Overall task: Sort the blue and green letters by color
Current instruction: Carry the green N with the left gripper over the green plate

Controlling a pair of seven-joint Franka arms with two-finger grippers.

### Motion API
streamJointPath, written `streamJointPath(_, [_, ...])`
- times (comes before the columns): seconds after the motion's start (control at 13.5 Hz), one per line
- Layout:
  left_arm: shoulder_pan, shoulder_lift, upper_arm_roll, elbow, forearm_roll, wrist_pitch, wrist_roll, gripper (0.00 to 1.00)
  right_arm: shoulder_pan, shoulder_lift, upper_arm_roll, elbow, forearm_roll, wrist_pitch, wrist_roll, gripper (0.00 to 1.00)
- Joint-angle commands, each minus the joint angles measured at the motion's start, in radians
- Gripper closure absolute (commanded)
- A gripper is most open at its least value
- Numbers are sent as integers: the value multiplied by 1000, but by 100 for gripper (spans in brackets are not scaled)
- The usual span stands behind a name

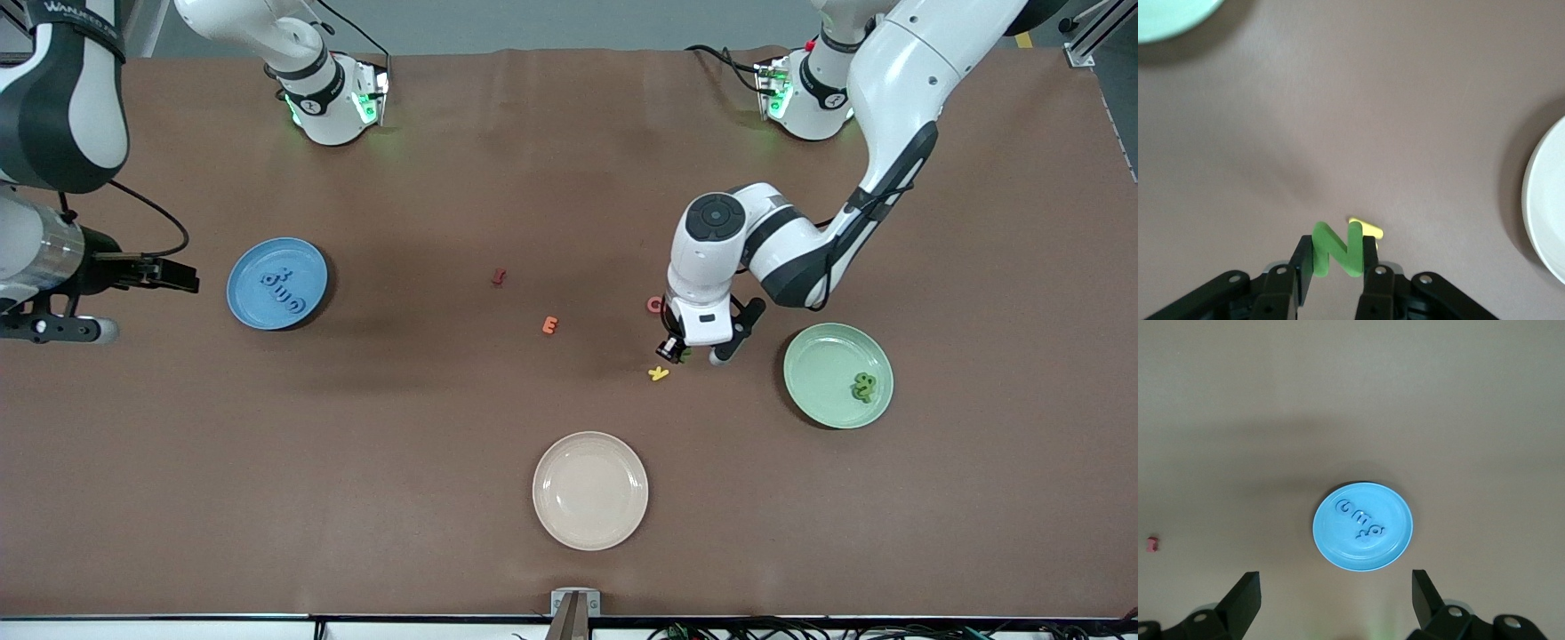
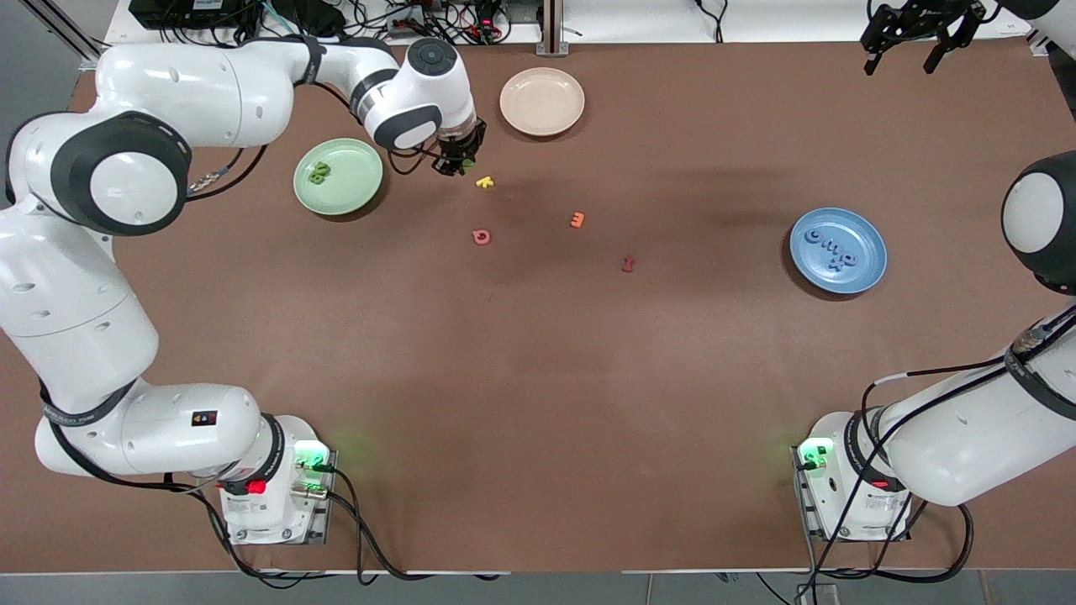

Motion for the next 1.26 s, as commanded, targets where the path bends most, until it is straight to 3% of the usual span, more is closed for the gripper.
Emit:
streamJointPath(0.0, [43, -24, -9, -5, 15, -16, 82, 100, -33, 26, 1, 71, -10, -29, -34, 0])
streamJointPath(0.45, [142, -26, -9, -2, 15, -16, 279, 100, -37, 29, 1, 119, -15, -27, -24, 0])
streamJointPath(1.19, [297, -36, -9, -5, 7, -18, 584, 100, -62, -42, 20, 76, -7, -79, -35, 0])
